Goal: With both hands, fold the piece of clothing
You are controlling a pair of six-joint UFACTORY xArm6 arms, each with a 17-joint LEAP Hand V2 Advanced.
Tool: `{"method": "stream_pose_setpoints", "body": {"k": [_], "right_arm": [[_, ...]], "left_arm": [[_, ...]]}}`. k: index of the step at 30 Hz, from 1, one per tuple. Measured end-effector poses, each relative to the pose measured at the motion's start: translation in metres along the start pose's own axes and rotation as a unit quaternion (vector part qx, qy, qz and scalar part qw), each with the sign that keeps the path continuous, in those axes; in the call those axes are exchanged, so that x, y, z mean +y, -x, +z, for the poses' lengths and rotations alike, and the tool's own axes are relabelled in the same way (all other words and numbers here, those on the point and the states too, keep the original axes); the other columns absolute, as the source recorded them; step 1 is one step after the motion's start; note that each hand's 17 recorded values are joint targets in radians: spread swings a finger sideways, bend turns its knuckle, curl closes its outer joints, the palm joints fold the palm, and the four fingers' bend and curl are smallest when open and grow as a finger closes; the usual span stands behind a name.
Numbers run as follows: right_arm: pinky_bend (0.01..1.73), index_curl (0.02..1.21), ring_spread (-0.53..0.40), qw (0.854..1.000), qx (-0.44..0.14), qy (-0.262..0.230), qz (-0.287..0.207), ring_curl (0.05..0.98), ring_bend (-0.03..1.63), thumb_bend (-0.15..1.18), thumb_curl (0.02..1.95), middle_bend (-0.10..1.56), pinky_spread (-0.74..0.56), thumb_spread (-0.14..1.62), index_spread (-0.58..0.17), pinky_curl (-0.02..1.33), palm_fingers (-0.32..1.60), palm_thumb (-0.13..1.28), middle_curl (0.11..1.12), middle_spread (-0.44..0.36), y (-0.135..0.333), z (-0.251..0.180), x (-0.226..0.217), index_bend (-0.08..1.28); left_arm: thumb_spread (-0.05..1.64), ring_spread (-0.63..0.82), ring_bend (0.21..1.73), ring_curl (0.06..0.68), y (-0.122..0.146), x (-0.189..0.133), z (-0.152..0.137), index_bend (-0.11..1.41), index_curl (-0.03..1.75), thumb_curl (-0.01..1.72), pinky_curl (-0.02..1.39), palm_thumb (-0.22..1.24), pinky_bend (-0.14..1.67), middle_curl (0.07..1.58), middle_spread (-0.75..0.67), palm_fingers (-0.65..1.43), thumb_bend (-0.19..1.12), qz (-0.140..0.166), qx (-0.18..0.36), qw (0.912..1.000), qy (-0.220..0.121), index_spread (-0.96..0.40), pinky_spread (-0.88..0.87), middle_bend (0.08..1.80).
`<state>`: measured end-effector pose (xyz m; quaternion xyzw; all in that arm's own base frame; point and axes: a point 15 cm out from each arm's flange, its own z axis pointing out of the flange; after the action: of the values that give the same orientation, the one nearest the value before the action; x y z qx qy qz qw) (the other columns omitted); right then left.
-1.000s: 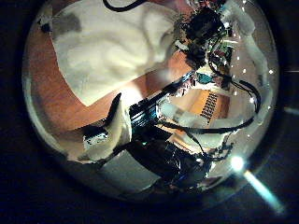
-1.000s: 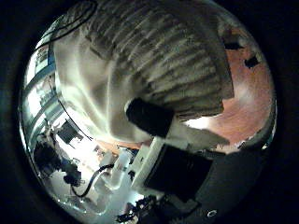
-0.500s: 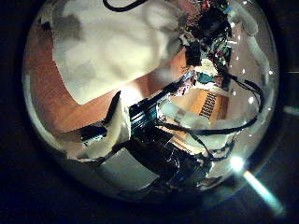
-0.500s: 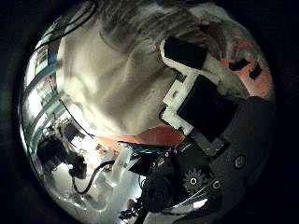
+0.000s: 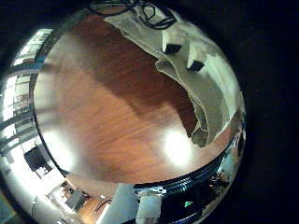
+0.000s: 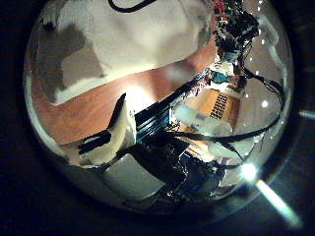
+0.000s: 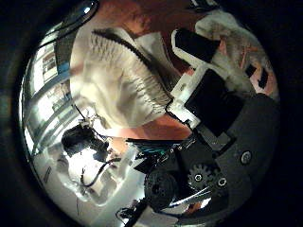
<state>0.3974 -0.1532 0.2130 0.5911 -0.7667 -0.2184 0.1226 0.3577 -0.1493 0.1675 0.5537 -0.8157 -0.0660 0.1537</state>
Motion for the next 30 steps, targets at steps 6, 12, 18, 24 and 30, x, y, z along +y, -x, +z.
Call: {"method": "stream_pose_setpoints", "body": {"k": [6, 12, 18, 24, 30], "right_arm": [[1.25, 0.82, -0.189, 0.998, -0.052, -0.026, -0.016, 0.602, 1.40, -0.03, 0.64, 1.28, -0.24, 1.14, -0.284, 0.75, 1.11, 0.82, 0.70, -0.115, 0.014, -0.016, 0.007, 0.96], [1.23, 0.72, -0.222, 0.997, -0.067, 0.001, -0.025, 0.584, 1.32, -0.06, 0.50, 0.98, -0.33, 1.19, -0.301, 0.73, 0.21, 0.48, 0.63, -0.157, 0.023, -0.014, 0.021, 0.43], [1.03, 0.54, 0.020, 0.996, -0.080, -0.003, -0.031, 0.418, 1.00, -0.04, 0.40, 0.60, 0.09, 1.18, -0.234, 0.60, -0.10, 0.27, 0.46, 0.011, 0.041, -0.013, 0.015, 0.30], [0.94, 0.48, 0.121, 0.996, -0.081, 0.003, -0.027, 0.364, 0.91, -0.02, 0.36, 0.50, 0.30, 1.16, -0.168, 0.52, 0.00, 0.26, 0.41, 0.101, 0.054, -0.003, 0.003, 0.21], [0.88, 0.44, 0.154, 0.997, -0.063, 0.028, -0.030, 0.337, 0.88, -0.02, 0.34, 0.45, 0.36, 1.15, -0.118, 0.46, 0.05, 0.28, 0.39, 0.145, 0.079, 0.017, -0.007, 0.18]], "left_arm": [[1.16, 0.17, 0.76, 0.253, 0.002, 0.006, -0.017, 0.17, 0.36, 0.36, 0.40, 0.48, 0.44, 0.33, 0.19, 0.14, -0.02, -0.003, 0.001, 0.9999, -0.014, -0.01, 0.19, 0.18], [1.16, 0.16, 0.76, 0.251, 0.010, 0.013, -0.032, 0.18, 0.36, 0.36, 0.40, 0.48, 0.44, 0.33, 0.19, 0.14, -0.02, -0.011, 0.004, 0.9996, -0.027, -0.01, 0.19, 0.19], [1.16, 0.16, 0.76, 0.249, 0.011, 0.018, -0.043, 0.17, 0.36, 0.36, 0.40, 0.48, 0.44, 0.33, 0.18, 0.14, -0.02, -0.012, 0.006, 0.9992, -0.038, -0.01, 0.19, 0.19], [1.16, 0.16, 0.76, 0.248, 0.010, 0.022, -0.045, 0.17, 0.36, 0.36, 0.40, 0.48, 0.44, 0.33, 0.18, 0.14, -0.02, -0.009, 0.007, 0.9992, -0.039, -0.01, 0.19, 0.19], [1.16, 0.16, 0.76, 0.246, 0.011, 0.023, -0.047, 0.17, 0.36, 0.36, 0.39, 0.48, 0.45, 0.33, 0.18, 0.14, -0.02, -0.009, 0.006, 0.9991, -0.041, -0.01, 0.19, 0.19]]}}
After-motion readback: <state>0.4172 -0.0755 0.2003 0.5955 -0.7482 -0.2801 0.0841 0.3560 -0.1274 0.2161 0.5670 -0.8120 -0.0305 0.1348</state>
